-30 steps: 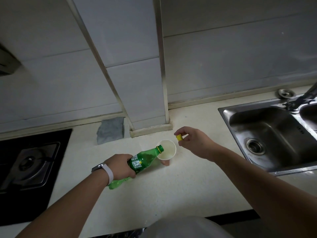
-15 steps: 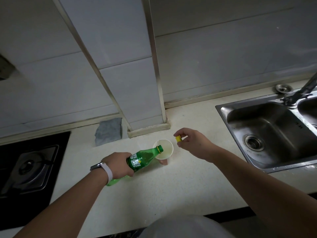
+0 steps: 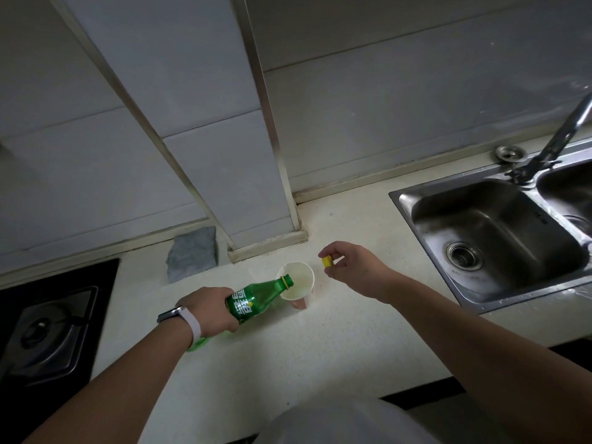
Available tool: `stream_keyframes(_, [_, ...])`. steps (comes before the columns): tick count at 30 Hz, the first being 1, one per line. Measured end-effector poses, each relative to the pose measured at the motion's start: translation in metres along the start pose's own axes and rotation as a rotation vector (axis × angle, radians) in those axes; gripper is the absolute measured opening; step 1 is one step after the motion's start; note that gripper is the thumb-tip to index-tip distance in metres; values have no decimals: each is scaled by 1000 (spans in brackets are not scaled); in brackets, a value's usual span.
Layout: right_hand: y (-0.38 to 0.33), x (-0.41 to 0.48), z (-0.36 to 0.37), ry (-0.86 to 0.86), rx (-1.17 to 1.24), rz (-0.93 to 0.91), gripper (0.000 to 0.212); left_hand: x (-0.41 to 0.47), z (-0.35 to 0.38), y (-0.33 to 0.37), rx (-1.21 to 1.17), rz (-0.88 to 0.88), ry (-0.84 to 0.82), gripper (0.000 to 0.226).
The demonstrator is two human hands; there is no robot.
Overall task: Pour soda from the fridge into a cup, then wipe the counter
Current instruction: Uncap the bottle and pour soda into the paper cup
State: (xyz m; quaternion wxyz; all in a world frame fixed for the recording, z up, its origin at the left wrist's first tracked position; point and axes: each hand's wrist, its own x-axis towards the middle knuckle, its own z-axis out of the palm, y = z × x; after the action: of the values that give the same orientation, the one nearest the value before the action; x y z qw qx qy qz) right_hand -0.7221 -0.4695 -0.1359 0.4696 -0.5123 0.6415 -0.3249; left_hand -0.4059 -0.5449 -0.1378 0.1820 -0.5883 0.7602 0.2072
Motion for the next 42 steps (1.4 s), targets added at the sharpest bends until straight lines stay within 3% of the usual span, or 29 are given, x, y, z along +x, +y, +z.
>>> stream_keyframes(42, [13, 4, 13, -32, -7, 25, 27, -9, -12, -11, 70, -15, 32, 37])
